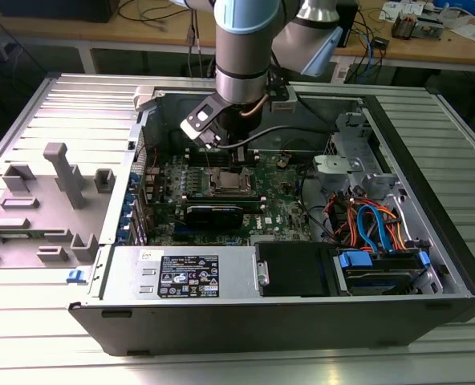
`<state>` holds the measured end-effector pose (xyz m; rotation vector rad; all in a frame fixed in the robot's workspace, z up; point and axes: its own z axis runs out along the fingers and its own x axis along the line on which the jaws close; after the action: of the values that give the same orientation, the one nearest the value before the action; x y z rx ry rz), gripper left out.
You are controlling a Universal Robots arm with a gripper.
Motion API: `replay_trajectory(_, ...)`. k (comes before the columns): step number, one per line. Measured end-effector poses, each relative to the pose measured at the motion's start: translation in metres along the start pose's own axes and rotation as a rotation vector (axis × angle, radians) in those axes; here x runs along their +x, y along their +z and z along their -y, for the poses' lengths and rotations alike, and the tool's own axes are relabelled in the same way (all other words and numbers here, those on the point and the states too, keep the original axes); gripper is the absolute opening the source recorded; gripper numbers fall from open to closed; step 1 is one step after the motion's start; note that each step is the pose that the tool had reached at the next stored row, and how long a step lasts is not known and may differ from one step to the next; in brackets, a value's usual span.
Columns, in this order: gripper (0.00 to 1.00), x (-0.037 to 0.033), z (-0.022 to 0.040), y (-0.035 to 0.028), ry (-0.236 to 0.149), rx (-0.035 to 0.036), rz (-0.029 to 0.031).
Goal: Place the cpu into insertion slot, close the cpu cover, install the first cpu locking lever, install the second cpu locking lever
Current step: 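Close the cpu cover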
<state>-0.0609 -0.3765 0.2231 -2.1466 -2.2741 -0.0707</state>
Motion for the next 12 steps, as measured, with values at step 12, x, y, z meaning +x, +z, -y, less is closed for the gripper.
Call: replay_trajectory(12, 0.11, 0.0007, 0.0228, 0.0134, -0.008, 0.0005, -0.0003)
